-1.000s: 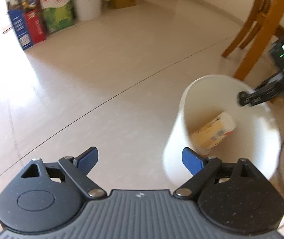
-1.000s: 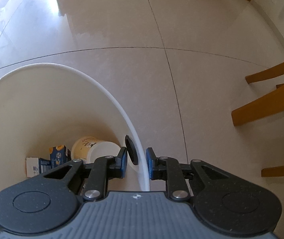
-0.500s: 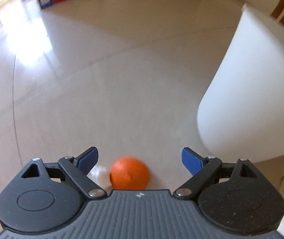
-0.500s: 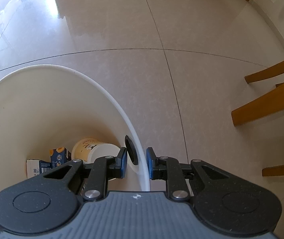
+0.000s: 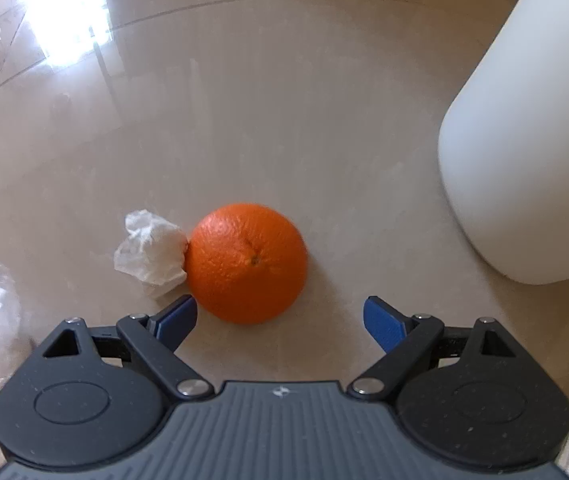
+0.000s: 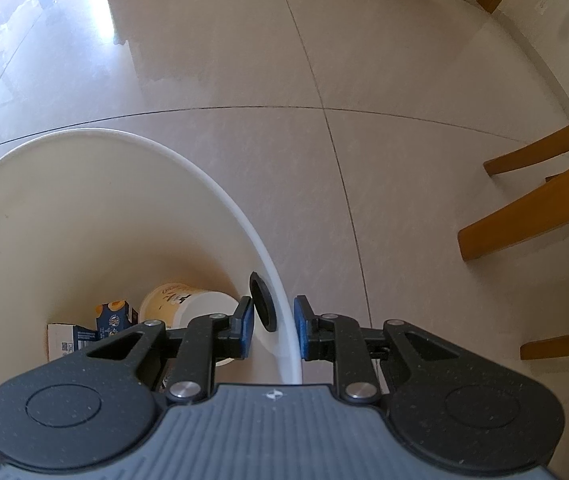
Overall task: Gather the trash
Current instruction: 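Move the left gripper back to the orange and grasp it, then carry the orange over the wastebasket and open the left gripper, then lower the left gripper to the crumpled white paper and grasp it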
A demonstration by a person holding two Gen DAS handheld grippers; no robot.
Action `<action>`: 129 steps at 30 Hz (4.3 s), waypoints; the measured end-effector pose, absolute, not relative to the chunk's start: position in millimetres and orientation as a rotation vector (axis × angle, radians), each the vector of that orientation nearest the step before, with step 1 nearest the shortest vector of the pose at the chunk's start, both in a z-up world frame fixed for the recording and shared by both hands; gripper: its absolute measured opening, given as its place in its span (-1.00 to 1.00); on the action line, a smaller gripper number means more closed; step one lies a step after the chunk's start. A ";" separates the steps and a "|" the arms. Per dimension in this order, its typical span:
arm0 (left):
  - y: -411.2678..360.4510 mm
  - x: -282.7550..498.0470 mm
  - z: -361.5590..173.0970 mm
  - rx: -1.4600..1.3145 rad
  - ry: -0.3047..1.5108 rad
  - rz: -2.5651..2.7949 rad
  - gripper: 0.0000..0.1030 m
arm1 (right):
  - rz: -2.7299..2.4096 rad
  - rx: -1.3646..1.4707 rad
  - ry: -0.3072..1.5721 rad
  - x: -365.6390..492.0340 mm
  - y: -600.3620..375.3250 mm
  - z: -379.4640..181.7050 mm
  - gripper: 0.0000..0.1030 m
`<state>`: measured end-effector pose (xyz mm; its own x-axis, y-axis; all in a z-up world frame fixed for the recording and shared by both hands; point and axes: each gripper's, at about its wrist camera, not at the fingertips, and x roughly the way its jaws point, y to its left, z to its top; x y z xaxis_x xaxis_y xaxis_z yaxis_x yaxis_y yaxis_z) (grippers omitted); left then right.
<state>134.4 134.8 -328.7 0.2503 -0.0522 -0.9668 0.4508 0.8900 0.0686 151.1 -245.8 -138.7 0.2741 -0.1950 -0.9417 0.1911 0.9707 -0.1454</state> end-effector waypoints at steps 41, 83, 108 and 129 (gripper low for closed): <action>123.5 163.1 -326.7 0.422 1.264 -0.346 0.24 | -0.271 -0.020 1.251 147.9 -238.9 -136.9 -0.50; -130.6 159.1 -61.8 0.571 1.130 -0.782 0.41 | -0.158 -0.015 1.307 150.0 -248.3 -133.8 -0.63; -60.1 183.6 -83.3 0.545 1.140 -0.584 0.77 | -0.157 -0.034 1.300 149.1 -243.7 -133.9 -0.63; 93.0 215.1 -253.7 0.345 1.212 -0.222 0.71 | -0.164 -0.026 1.282 142.6 -245.3 -130.8 -0.64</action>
<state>215.1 93.0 -253.7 0.3390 0.0159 -0.9407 0.3486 0.9266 0.1413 142.6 -245.2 -130.8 0.2748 -0.1364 -0.9518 0.1074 0.9881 -0.1106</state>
